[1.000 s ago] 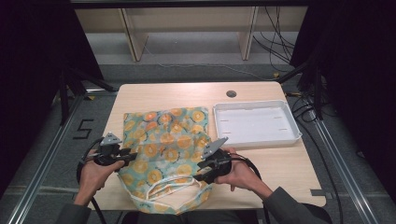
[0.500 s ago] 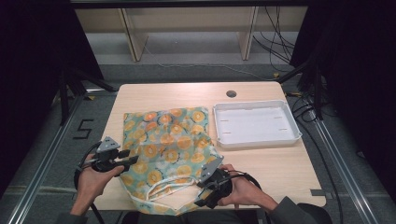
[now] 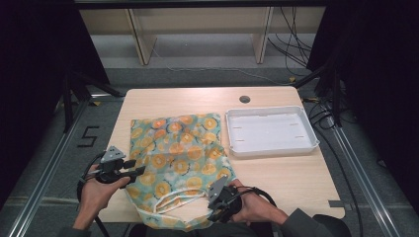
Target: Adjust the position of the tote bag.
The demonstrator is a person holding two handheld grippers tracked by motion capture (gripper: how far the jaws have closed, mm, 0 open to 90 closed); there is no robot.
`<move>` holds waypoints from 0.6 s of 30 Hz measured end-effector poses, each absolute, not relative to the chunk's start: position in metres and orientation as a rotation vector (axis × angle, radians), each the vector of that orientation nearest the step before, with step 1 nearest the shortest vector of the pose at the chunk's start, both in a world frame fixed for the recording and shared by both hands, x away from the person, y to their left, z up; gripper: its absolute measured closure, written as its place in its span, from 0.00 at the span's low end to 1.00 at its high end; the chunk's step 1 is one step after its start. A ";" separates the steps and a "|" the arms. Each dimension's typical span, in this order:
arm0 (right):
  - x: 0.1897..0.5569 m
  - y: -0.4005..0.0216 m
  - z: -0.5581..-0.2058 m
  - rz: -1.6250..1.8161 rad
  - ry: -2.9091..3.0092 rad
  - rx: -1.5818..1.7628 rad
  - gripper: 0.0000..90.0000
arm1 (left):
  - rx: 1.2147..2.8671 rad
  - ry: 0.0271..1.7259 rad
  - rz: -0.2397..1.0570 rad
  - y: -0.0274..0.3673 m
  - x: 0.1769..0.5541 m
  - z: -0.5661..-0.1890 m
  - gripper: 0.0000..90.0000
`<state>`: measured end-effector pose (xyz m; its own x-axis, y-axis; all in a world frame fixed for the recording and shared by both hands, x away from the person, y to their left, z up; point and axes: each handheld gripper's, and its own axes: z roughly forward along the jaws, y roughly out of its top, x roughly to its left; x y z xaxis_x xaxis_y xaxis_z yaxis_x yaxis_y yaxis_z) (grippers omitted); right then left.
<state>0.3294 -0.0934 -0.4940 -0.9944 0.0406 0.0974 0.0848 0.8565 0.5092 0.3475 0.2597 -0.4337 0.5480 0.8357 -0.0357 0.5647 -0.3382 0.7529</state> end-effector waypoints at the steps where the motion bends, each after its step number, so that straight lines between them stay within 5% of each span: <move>1: 0.327 -0.094 -0.493 -0.795 -2.945 -0.117 0.87 | 2.043 1.127 0.468 0.260 0.347 -0.434 0.59; 5: 0.329 -0.094 -0.488 -0.828 -2.907 -0.057 0.98 | 2.033 1.136 0.458 0.260 0.345 -0.431 0.58; 18: 0.361 -0.109 -0.449 -1.190 -2.806 -0.275 0.99 | 1.995 1.058 0.379 0.247 0.327 -0.422 0.50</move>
